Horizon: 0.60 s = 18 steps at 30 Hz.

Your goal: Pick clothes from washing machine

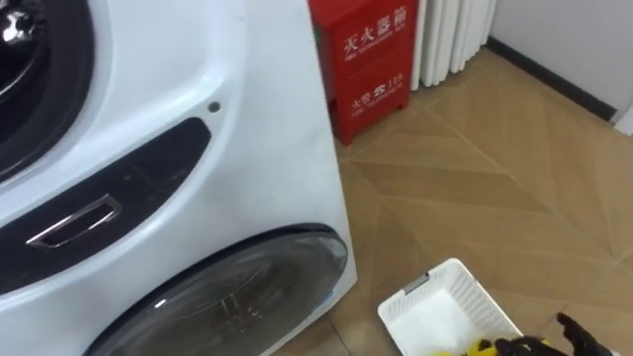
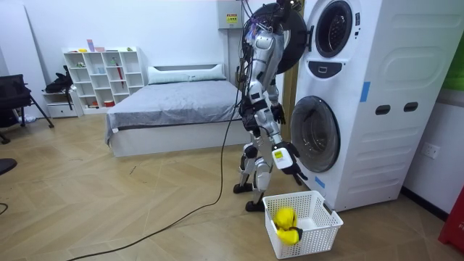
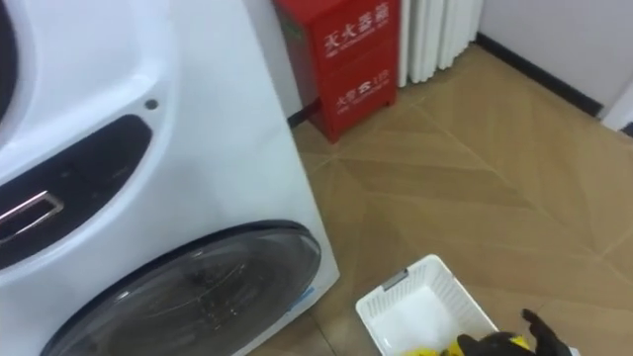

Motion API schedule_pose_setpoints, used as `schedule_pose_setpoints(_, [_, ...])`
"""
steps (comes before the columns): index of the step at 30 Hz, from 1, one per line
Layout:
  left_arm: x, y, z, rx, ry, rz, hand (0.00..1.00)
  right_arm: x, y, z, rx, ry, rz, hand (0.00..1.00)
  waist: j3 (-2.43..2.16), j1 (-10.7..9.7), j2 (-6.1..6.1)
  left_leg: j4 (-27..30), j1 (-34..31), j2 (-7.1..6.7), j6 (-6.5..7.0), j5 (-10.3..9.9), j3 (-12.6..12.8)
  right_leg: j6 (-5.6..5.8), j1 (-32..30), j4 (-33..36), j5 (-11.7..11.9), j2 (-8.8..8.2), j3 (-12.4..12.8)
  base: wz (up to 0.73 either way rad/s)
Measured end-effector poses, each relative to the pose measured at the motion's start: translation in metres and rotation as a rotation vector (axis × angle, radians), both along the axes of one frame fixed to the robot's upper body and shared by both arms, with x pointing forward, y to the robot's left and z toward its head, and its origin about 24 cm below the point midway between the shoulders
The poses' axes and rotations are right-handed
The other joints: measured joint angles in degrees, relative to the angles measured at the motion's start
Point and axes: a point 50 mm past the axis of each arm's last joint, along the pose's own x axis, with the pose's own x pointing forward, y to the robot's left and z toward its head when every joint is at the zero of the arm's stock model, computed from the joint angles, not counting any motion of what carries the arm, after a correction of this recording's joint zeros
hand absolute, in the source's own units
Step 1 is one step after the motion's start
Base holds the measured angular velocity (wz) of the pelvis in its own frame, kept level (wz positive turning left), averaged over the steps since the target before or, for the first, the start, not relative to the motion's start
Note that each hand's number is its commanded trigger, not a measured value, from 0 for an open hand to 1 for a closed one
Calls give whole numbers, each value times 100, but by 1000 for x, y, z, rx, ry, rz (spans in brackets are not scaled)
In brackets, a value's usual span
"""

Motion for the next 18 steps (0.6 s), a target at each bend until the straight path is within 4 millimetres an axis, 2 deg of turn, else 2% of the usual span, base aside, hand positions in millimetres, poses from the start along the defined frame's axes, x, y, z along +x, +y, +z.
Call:
schedule_pose_setpoints(4, [-2,2,0,2,1,2,0,-4,2,-6,13,26,-8,0,1,30,-84,-14,3,1,3,37,-187,-5,120,-148,2,-55,-184,22])
schedule_pose_setpoints(13, [-4,5,1,9,-2,7,0,-12,2,-14,28,67,-32,0,-6,46,-166,-33,-28,2,10,44,-332,-11,183,-211,6,-107,-395,10])
schedule_pose_setpoints(18, [-3,7,1,12,-8,13,0,-16,1,-16,25,83,-48,0,1,107,-183,-38,-29,0,7,47,-329,-16,175,-208,2,-104,-384,0])
